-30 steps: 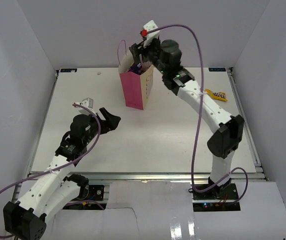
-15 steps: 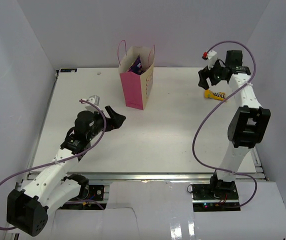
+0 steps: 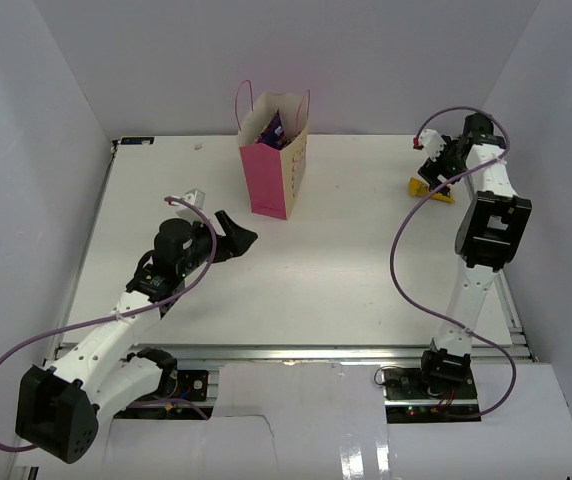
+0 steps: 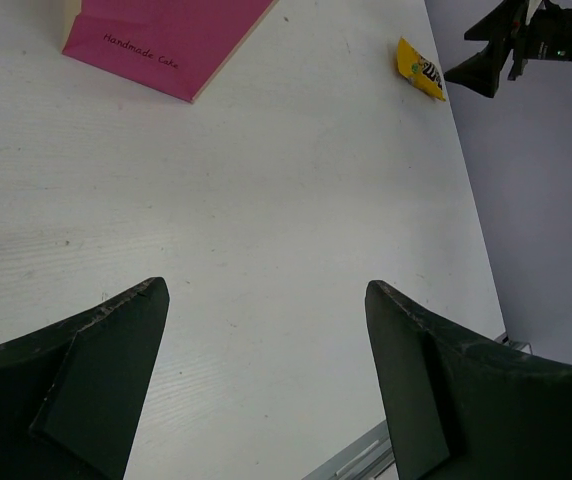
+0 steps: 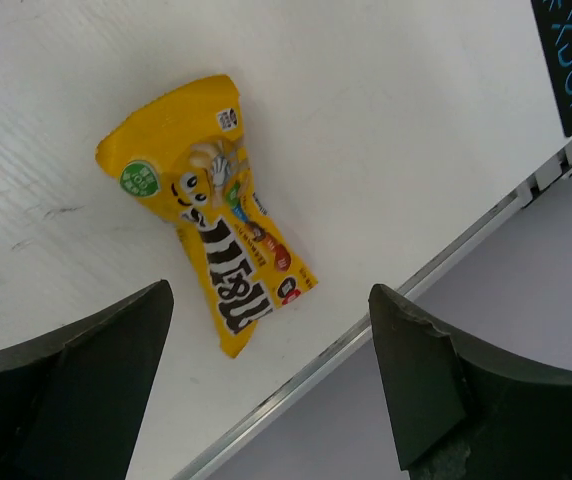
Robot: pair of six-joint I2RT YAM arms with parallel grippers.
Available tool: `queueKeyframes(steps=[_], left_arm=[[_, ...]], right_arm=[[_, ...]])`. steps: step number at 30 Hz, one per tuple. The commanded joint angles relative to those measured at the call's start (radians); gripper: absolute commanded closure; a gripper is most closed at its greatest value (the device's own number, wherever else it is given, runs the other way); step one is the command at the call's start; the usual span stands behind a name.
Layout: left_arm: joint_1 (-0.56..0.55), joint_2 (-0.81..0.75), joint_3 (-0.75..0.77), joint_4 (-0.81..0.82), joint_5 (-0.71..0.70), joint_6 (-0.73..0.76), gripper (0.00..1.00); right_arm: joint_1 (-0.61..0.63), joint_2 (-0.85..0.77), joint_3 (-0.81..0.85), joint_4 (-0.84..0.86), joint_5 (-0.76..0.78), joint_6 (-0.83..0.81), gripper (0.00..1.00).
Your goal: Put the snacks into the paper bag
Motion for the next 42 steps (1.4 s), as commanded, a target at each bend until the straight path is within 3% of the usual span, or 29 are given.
queueKeyframes(steps=[1, 15, 18, 19, 22, 28, 33, 39, 42], left_arm=[[0.003, -0.001, 0.016, 0.02, 0.021, -0.015, 0.09], [0.003, 0.049, 0.022, 0.074, 0.071, -0.035, 0.1], [0.003, 0.063, 0.033, 0.076, 0.087, -0.031, 0.09], [0.003, 0.066, 0.036, 0.076, 0.088, -0.032, 0.09], [0.003, 0.069, 0.039, 0.079, 0.102, -0.034, 0.09], [-0.004, 0.092, 0.025, 0.168, 0.195, -0.073, 0.09], [-0.089, 0.21, 0.071, 0.264, 0.212, -0.133, 0.09], [-0.183, 0.454, 0.207, 0.356, 0.209, -0.241, 0.09], [-0.214, 0.57, 0.296, 0.392, 0.212, -0.285, 0.09]], right_arm=[[0.011, 0.051, 0.035, 0.055, 0.006, -0.068, 0.15], [0.027, 0.134, 0.107, -0.044, -0.008, -0.16, 0.29], [0.029, 0.15, 0.112, -0.083, 0.012, -0.201, 0.41], [0.031, 0.153, 0.112, -0.092, 0.018, -0.207, 0.51], [0.031, 0.156, 0.105, -0.13, 0.027, -0.233, 0.66], [0.034, 0.062, 0.0, -0.137, -0.037, -0.211, 0.84], [0.067, -0.161, -0.219, -0.1, -0.181, -0.08, 0.92], [0.122, -0.402, -0.521, -0.144, -0.532, 0.165, 0.92], [0.178, -0.504, -0.666, -0.089, -0.719, 0.301, 0.92]])
